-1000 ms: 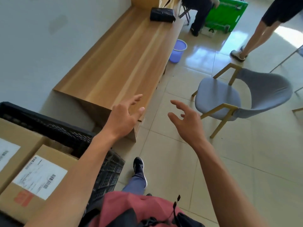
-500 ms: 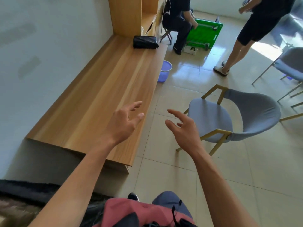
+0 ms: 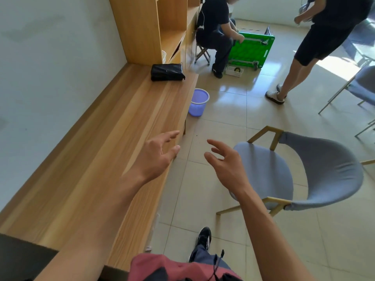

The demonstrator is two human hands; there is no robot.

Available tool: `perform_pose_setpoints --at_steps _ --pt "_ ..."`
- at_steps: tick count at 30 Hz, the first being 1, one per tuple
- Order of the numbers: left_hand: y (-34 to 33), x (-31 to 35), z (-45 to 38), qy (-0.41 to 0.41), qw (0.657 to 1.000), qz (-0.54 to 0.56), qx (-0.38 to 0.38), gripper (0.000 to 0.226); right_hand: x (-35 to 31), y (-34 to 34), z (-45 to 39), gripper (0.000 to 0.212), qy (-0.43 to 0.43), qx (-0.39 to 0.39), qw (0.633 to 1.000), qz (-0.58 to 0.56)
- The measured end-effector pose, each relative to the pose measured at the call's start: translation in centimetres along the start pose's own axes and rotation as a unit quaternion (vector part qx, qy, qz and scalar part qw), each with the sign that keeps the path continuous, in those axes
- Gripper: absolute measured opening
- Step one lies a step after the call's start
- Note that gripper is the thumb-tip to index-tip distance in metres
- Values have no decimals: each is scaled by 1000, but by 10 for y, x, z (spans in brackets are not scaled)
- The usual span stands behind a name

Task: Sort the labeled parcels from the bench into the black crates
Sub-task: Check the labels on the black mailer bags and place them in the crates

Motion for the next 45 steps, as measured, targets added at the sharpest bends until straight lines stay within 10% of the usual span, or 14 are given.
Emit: perform_pose_setpoints --at_steps 32,45 --pt "-22 -58 -351 73 992 88 54 54 -4 22 -368 33 -37 -74 996 -27" --pt "-24 -80 -457 115 991 -65 14 53 22 35 -520 34 -35 -108 994 11"
Point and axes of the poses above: each hand's wrist, its own z-axis away from the middle knuckle, its own y-axis out of the back of the hand, x = y × z, the point moved 1 cm from there along -z, towards the middle knuckle
